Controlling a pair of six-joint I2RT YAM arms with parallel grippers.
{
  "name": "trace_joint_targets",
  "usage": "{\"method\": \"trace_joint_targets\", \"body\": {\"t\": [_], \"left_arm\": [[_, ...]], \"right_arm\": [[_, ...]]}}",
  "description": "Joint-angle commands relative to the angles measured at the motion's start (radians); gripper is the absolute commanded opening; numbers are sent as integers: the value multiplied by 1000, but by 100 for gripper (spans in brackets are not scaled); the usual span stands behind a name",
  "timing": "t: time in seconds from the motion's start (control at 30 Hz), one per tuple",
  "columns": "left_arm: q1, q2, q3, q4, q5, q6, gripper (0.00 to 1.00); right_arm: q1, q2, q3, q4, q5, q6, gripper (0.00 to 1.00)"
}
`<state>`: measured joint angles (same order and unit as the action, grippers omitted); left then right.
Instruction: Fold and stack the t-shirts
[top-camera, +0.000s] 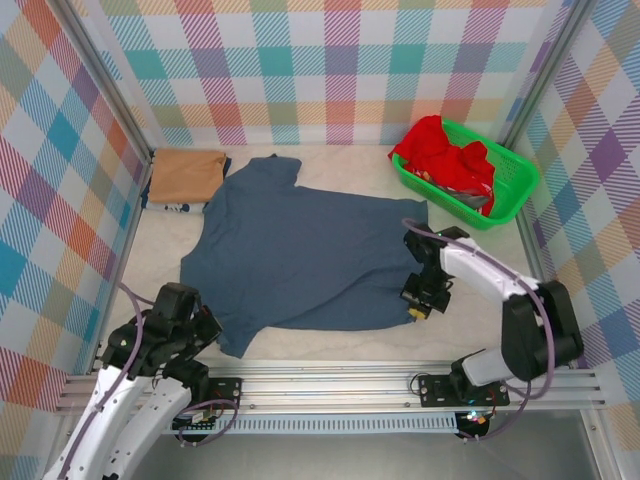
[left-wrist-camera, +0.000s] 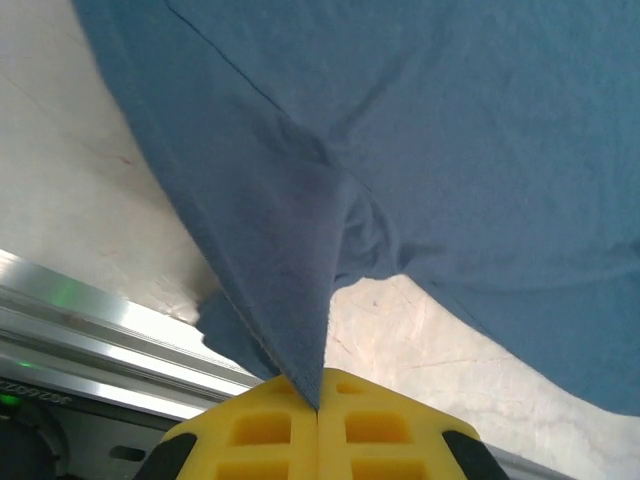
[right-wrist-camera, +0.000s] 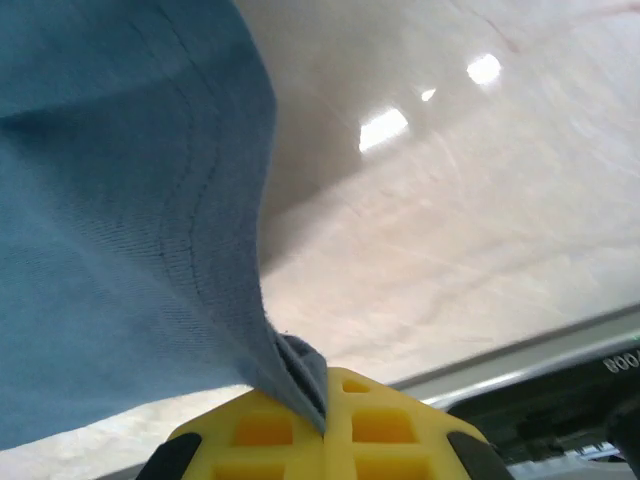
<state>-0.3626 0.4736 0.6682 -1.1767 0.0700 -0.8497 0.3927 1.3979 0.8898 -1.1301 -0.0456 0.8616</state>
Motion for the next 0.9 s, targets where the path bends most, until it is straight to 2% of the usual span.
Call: {"method": "trace_joint_targets", "body": {"t": [0.0, 0.2, 0.33, 0.47, 0.73, 0.87], "left_arm": [[-7, 24, 9, 51, 69, 38, 0], [-7, 21, 49, -27, -8, 36, 0], [-7, 3, 60, -57, -38, 24, 0], [-7, 1, 51, -49, -12, 23, 0], [-7, -10, 103, 4, -39, 32, 0], [-7, -27, 163, 65, -76, 69, 0]], "right_arm": [[-24, -54, -55, -119, 26, 32, 0], [-59, -19, -97, -93, -59, -17, 0], [-58, -65, -92, -155, -5, -32, 0], [-58, -137, -69, -219, 65, -30, 0], [-58, -129, -77, -143, -39, -18, 0], [-58, -69, -46, -116, -72, -51, 0]]}}
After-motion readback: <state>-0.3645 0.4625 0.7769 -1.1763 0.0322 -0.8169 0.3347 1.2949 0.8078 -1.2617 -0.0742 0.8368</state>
